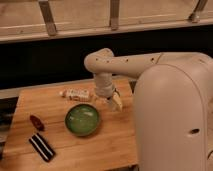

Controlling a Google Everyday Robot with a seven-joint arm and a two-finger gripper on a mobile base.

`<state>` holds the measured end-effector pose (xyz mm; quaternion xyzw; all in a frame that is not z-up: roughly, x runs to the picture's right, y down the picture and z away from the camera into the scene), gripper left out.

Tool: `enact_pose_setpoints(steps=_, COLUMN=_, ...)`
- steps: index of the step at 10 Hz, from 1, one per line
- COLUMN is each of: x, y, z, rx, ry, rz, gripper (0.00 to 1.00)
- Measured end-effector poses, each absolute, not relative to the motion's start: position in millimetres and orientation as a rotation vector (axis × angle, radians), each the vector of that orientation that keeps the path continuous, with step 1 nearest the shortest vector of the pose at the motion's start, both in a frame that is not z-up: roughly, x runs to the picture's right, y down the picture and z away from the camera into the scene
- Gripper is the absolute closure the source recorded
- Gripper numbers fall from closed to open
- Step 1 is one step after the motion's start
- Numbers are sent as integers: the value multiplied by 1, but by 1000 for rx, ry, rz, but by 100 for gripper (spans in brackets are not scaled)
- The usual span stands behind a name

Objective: Place the bottle in the ceramic bowl

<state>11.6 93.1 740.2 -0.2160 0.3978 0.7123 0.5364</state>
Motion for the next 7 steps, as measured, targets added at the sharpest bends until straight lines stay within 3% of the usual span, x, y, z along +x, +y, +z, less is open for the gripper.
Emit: enact_pose_setpoints(steps=7, x=8, y=79, z=740, rx=-479, ry=865, rz=1642, gripper=20)
